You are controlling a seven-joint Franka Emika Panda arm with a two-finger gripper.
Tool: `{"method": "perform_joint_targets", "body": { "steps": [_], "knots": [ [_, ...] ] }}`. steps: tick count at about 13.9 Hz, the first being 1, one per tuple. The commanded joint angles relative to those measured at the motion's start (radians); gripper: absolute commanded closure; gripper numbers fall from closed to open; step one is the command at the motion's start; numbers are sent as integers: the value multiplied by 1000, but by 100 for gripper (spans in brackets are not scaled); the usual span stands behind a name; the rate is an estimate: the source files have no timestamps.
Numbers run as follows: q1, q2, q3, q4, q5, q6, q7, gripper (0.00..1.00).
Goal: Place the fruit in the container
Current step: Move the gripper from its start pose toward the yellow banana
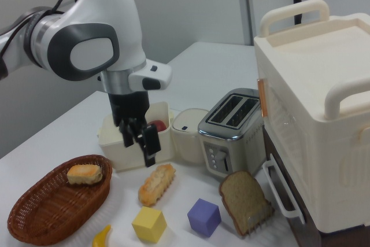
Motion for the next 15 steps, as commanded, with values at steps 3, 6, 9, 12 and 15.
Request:
{"method": "perform_joint_targets", "body": {
  "steps": [3,6,9,12,15],
  "knots": [
    [5,49,-7,95,2,-123,-29,0],
    [5,52,-7,92,5,-119,-21,0],
    [4,46,-7,81,8,-129,19,0],
    [-11,23,6,51,7,-136,85,0],
    [-143,-162,123,-227,10,29,114,0]
  ]
}}
